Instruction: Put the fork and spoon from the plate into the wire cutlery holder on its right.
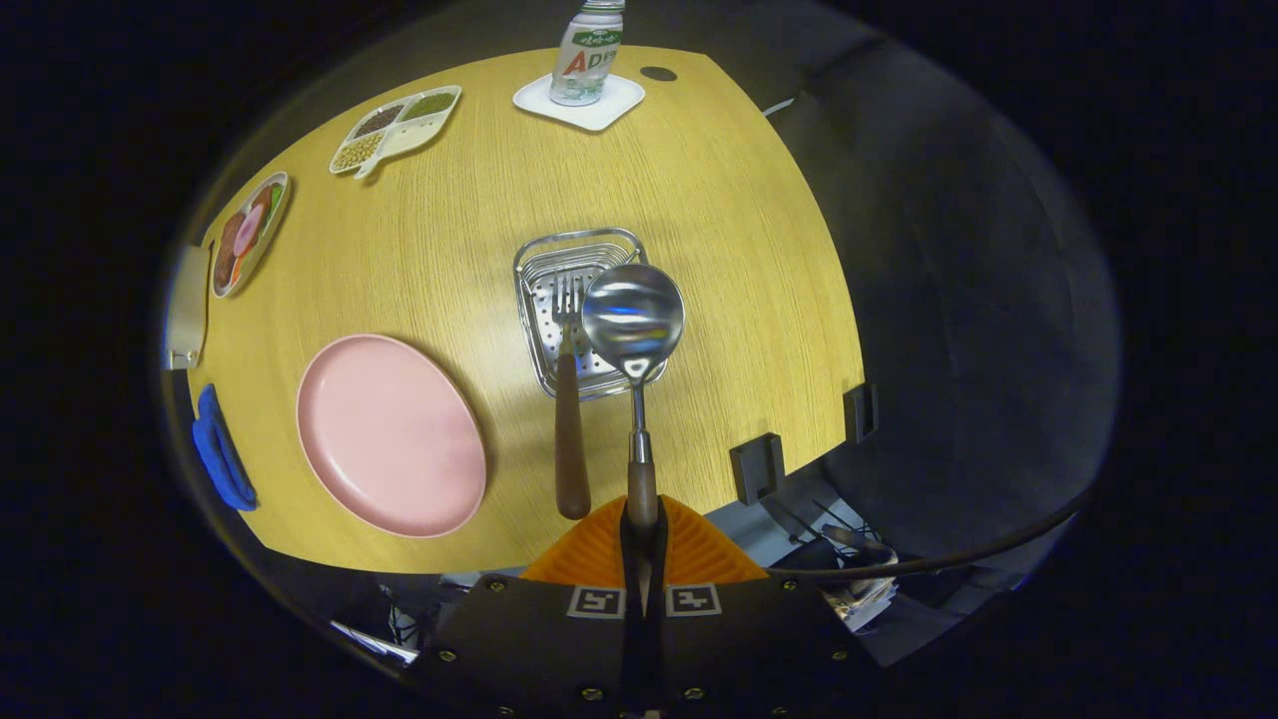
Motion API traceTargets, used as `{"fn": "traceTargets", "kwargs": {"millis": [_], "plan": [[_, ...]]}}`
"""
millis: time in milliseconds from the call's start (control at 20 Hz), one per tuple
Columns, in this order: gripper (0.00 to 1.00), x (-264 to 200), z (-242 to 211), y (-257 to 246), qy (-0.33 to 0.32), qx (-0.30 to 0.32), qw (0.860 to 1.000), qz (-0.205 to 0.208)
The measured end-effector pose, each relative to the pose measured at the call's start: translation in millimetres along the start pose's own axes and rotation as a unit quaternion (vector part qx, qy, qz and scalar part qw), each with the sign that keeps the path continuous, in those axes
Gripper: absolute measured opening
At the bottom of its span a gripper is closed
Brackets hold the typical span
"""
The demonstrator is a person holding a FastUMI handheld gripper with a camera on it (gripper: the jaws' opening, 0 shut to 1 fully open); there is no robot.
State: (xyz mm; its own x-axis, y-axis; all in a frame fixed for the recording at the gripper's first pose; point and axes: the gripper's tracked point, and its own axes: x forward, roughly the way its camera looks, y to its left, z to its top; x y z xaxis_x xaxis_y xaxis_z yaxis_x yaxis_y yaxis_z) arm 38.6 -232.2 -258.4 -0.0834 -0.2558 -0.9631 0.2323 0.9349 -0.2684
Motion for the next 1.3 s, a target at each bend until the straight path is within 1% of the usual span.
{"fn": "traceTargets", "kwargs": {"millis": [100, 200, 350, 500, 550, 600, 650, 750, 800, 950, 1200, 1300], "plan": [[0.01, 2, -1, -1, 0.006, -0.008, 1.000, -0.001], [0.03, 0, 1, 0, 0.013, -0.013, 1.000, 0.000], [0.10, -1, 4, 4, 0.024, -0.005, 1.000, 0.010], [0.10, -6, 10, 6, 0.018, -0.003, 1.000, 0.017], [0.14, -6, 9, 4, 0.018, -0.003, 1.000, 0.014], [0.18, -8, 11, 4, 0.017, -0.002, 1.000, 0.015], [0.40, -9, 13, 4, 0.011, 0.003, 1.000, 0.016], [0.59, -9, 16, 10, -0.002, 0.012, 0.999, 0.032], [0.62, -11, 17, 11, -0.005, 0.013, 0.999, 0.034], [0.66, -15, 20, 13, -0.013, 0.011, 0.999, 0.037], [0.66, -23, 19, 16, -0.033, 0.013, 0.998, 0.043], [0.66, -33, 17, 12, -0.047, 0.020, 0.998, 0.040]]}}
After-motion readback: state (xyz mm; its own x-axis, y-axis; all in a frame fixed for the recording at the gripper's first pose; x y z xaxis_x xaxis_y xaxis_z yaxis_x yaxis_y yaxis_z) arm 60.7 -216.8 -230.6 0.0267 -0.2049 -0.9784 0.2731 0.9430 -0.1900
